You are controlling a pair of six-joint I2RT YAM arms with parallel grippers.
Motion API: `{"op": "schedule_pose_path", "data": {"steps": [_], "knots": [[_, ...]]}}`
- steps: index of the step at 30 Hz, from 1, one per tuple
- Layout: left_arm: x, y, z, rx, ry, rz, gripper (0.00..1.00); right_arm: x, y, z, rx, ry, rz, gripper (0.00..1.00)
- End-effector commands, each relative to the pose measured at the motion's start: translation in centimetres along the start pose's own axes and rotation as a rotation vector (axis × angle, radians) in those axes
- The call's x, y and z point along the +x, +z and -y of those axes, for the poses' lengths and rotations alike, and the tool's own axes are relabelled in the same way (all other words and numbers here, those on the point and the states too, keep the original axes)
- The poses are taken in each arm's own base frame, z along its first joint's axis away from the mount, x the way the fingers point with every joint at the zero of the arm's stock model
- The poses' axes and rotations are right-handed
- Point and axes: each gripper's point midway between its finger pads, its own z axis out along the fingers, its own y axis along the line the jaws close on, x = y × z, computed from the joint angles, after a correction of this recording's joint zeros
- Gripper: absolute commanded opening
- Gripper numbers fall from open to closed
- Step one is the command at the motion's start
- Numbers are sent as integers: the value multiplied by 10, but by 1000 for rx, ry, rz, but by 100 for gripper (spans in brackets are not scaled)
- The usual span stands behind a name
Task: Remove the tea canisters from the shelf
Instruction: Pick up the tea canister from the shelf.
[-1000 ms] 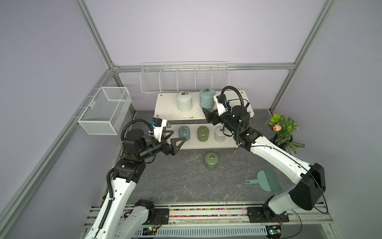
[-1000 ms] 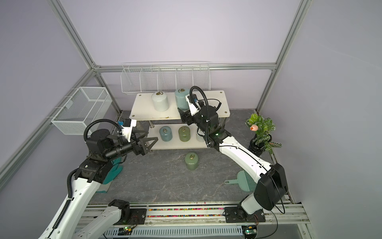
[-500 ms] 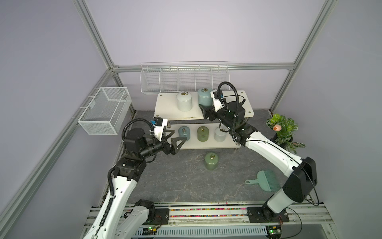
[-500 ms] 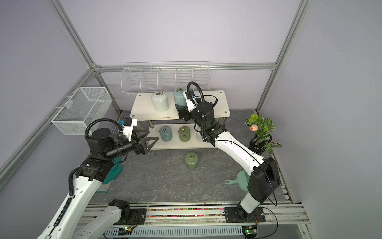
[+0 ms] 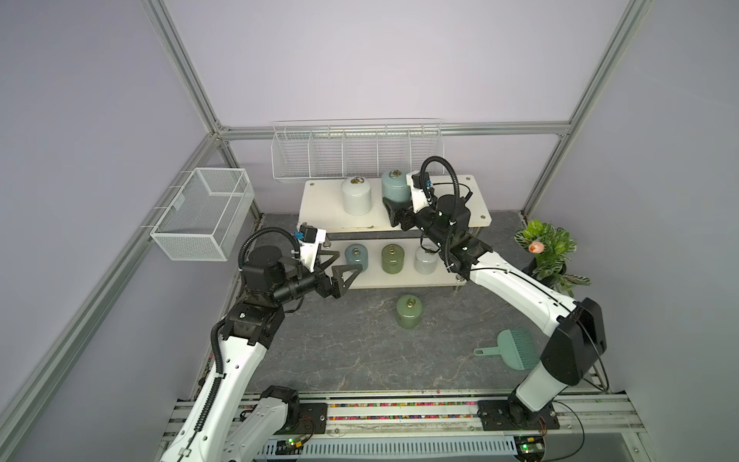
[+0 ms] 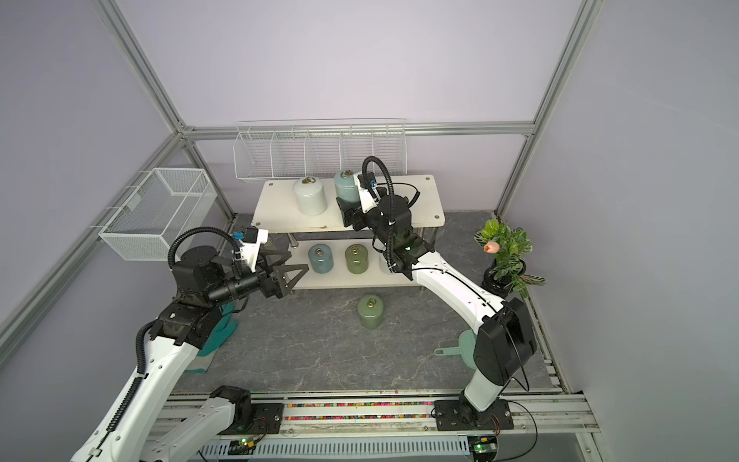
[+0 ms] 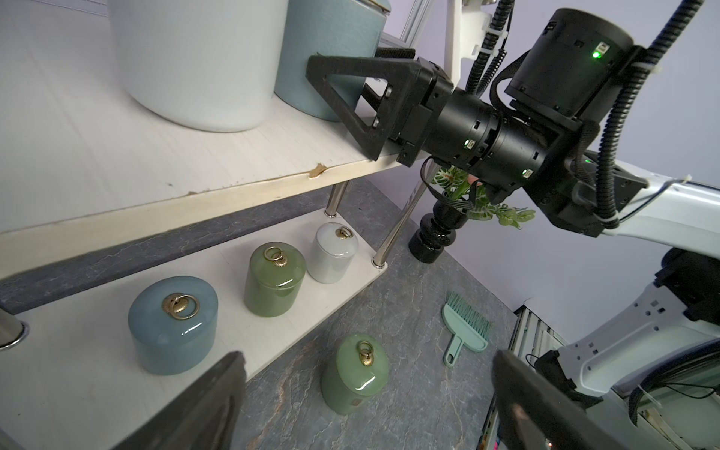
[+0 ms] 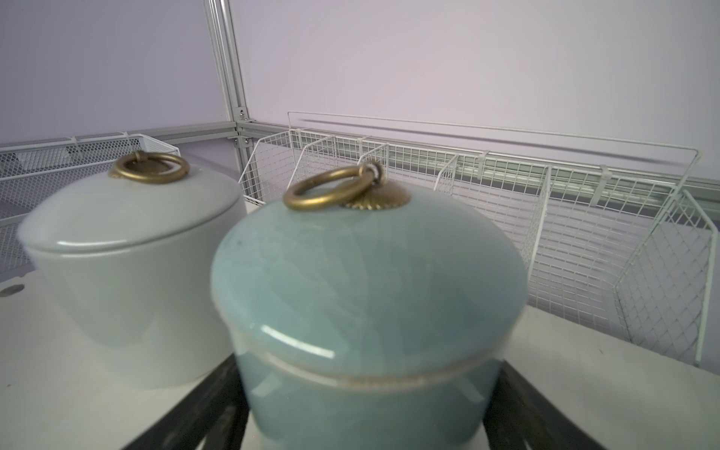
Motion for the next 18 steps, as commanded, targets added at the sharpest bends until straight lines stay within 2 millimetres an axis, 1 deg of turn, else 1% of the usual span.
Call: {"op": "schedule_pose_path", "data": {"steps": [1,18], "knots": [[-1,1,3,19,20,1,99,0,9,3,4,16,16,89],[-1,4,2,25,23,-12,99,5,21,6,32,16,16,89]]}}
